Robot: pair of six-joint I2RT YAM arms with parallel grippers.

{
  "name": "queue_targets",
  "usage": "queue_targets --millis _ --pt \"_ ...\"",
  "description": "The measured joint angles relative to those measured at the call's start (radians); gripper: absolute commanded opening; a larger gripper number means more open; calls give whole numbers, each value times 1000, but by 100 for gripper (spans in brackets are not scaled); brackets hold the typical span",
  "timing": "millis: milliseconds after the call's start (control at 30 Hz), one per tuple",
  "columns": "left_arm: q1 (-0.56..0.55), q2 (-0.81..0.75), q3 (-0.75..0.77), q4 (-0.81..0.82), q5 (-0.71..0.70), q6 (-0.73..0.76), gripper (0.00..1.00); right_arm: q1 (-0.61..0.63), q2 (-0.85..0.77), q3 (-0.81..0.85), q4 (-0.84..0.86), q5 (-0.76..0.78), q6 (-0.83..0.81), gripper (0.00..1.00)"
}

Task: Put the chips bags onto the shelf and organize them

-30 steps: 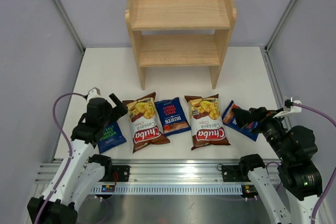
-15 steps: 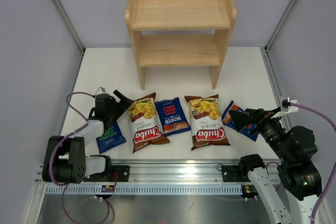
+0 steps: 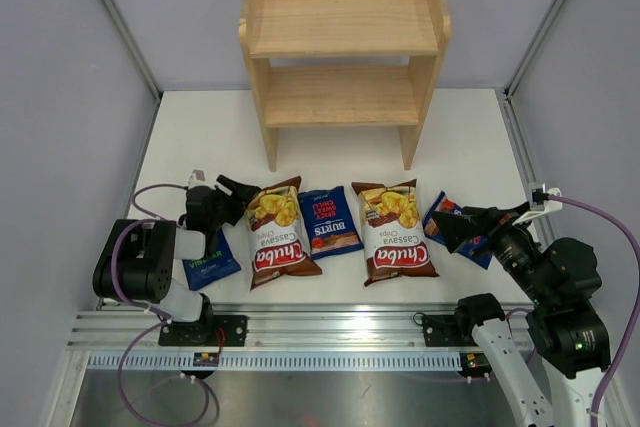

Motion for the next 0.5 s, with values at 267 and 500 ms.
queue_targets --millis 267,500 --pt "0 26 -53 73 11 -52 35 0 0 0 0 -6 2 99" --pt "-20 -306 -80 -120 -70 -50 16 0 1 -31 26 -8 11 99"
